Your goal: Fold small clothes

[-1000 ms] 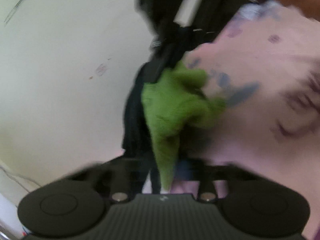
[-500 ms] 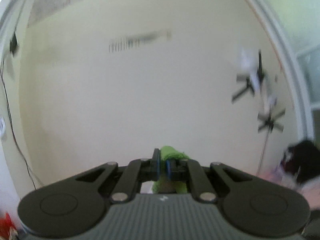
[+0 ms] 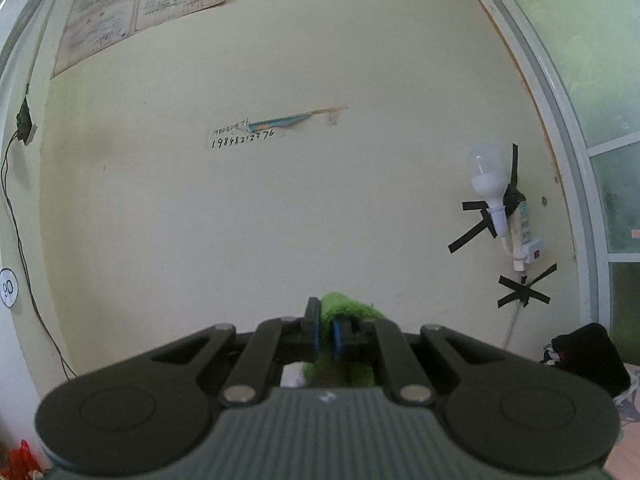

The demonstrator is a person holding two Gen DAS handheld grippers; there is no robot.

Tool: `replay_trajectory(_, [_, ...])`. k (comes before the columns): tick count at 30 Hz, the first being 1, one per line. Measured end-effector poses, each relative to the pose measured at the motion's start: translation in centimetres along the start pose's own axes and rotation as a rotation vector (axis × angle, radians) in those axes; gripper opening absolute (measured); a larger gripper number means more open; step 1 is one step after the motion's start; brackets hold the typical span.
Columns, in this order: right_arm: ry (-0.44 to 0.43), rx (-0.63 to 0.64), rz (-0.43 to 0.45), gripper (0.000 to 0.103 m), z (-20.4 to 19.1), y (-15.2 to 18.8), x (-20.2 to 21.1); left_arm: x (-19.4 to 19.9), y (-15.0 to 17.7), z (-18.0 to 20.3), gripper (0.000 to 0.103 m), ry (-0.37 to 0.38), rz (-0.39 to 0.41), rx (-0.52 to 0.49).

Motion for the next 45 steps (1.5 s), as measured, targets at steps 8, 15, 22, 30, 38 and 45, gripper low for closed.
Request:
replay_trajectory(8, [0.098, -0.193, -0.112, 0.0, 4.8, 1.6, -6.0, 0.9, -0.4, -1.7, 0.006, 0.01, 0.006, 0.002])
replay_trajectory(15, [0.291, -0.24, 0.195, 0.0, 14.8, -9.4, 5.8, 5.9, -3.8, -6.4, 0.006, -0.042, 0.191, 0.08])
replay_trajectory(22, [0.367, -0.096, 0.377, 0.0, 18.3, -21.7, 14.1, 10.2, -6.4, -8.8, 0.006, -0.006, 0.315, 0.145])
replay_trajectory(30, [0.395, 0.004, 0.388, 0.0, 16.5, -25.3, 20.6, 12.5, -6.5, -8.8, 0.006, 0.037, 0.368, 0.173])
replay_trajectory(38, [0.429, -0.116, 0.135, 0.0, 22.7, -17.2, 11.2, 1.7, 4.2, -6.1, 0.006, 0.098, 0.045, 0.185])
replay_trajectory(45, [0.499, -0.399, -0.458, 0.023, 32.9, 0.6, -5.7, -20.6, 21.9, -1.5, 0.017, -0.096, -0.555, 0.102])
Point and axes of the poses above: each gripper's, at about its wrist camera, not at the fingertips, and x roughly against the way its jaws point, z to its right, y to its underside, the point moved 10 cm from there along -x, roughly the way its jaws point, and after that the axes turned 2 degrees about -y, right-handed, at the moved point
